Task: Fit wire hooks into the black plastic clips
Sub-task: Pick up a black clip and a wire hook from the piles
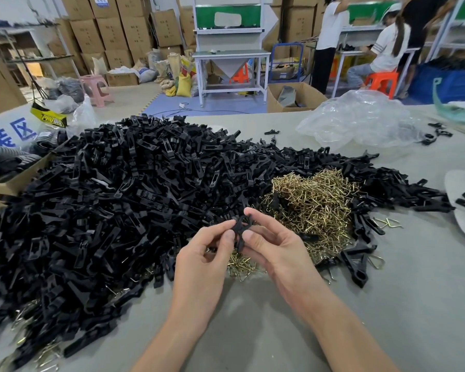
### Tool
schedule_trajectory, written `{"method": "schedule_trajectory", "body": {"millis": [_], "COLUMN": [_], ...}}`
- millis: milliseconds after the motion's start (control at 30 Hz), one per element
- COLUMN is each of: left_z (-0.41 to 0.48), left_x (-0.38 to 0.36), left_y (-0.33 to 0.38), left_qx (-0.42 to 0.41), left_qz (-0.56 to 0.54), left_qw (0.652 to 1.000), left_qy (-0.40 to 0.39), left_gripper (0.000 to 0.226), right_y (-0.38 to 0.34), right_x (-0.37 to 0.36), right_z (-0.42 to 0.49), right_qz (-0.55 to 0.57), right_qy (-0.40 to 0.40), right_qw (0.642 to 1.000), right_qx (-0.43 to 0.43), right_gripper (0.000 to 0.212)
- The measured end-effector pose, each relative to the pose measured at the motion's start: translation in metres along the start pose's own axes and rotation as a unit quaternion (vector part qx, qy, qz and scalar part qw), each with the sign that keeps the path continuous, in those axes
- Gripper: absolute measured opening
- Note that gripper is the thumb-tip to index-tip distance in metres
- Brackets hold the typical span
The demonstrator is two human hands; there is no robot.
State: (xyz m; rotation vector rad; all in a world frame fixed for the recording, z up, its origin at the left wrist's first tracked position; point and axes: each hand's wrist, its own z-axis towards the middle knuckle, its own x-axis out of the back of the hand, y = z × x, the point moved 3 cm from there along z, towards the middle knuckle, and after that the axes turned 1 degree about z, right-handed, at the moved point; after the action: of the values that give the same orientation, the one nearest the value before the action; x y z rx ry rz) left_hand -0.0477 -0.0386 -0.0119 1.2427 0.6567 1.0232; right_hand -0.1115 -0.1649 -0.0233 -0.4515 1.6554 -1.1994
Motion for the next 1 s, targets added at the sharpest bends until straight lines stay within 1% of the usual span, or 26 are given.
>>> {"method": "schedule_trajectory", "body": {"millis": [100, 200, 267, 367, 467, 533, 600, 633, 700, 733, 833, 900, 933, 1000], "left_z": [0.001, 0.0, -0.001, -0.001, -0.002, 0.002, 0.015, 0.026, 0.051, 0.064, 0.094, 0.105, 0.108, 0.108], "left_x": [0.0, -0.001, -0.001, -0.001, -0.005, -0.013, -0.028, -0.039, -0.066, -0.081, -0.118, -0.132, -0.133, -0.131], "left_y": [-0.001, -0.002, -0.001, 0.0, 0.003, 0.004, 0.008, 0.011, 0.02, 0.025, 0.031, 0.031, 0.031, 0.033], "left_qx": [-0.001, -0.01, -0.022, -0.032, -0.042, -0.053, -0.051, -0.058, -0.088, -0.103, -0.138, -0.146, -0.15, -0.171], "left_qz": [0.002, 0.009, 0.021, 0.041, 0.064, 0.091, 0.112, 0.131, 0.201, 0.244, 0.367, 0.433, 0.458, 0.481], "left_qw": [1.0, 1.0, 0.999, 0.998, 0.996, 0.994, 0.992, 0.988, 0.971, 0.958, 0.903, 0.867, 0.854, 0.841], "left_qy": [-0.008, -0.015, -0.022, -0.029, -0.042, -0.034, -0.036, -0.049, -0.091, -0.112, -0.173, -0.198, -0.196, -0.176], "left_gripper": [0.021, 0.02, 0.021, 0.023, 0.023, 0.022, 0.023, 0.024, 0.03, 0.036, 0.049, 0.048, 0.045, 0.039], "right_y": [-0.002, -0.003, -0.005, -0.007, -0.008, -0.013, -0.021, -0.026, -0.035, -0.037, -0.039, -0.038, -0.038, -0.038], "right_x": [0.002, 0.003, 0.003, 0.006, 0.011, 0.019, 0.035, 0.044, 0.06, 0.066, 0.074, 0.076, 0.077, 0.079], "right_z": [0.0, -0.001, -0.001, -0.003, -0.006, -0.006, -0.006, -0.007, -0.011, -0.012, -0.013, -0.013, -0.012, -0.012], "right_qz": [-0.016, -0.027, -0.03, -0.05, -0.074, -0.042, 0.042, 0.091, 0.177, 0.206, 0.247, 0.259, 0.264, 0.276], "right_qy": [0.008, 0.01, 0.001, -0.012, -0.001, 0.033, 0.076, 0.09, 0.109, 0.115, 0.114, 0.101, 0.095, 0.087], "right_qw": [1.0, 1.0, 0.999, 0.998, 0.997, 0.998, 0.995, 0.99, 0.976, 0.97, 0.96, 0.958, 0.957, 0.954], "right_qx": [0.007, 0.011, 0.014, 0.02, 0.029, 0.041, 0.051, 0.056, 0.062, 0.065, 0.07, 0.075, 0.078, 0.084], "right_gripper": [0.042, 0.037, 0.033, 0.034, 0.03, 0.027, 0.024, 0.02, 0.016, 0.018, 0.023, 0.027, 0.03, 0.028]}}
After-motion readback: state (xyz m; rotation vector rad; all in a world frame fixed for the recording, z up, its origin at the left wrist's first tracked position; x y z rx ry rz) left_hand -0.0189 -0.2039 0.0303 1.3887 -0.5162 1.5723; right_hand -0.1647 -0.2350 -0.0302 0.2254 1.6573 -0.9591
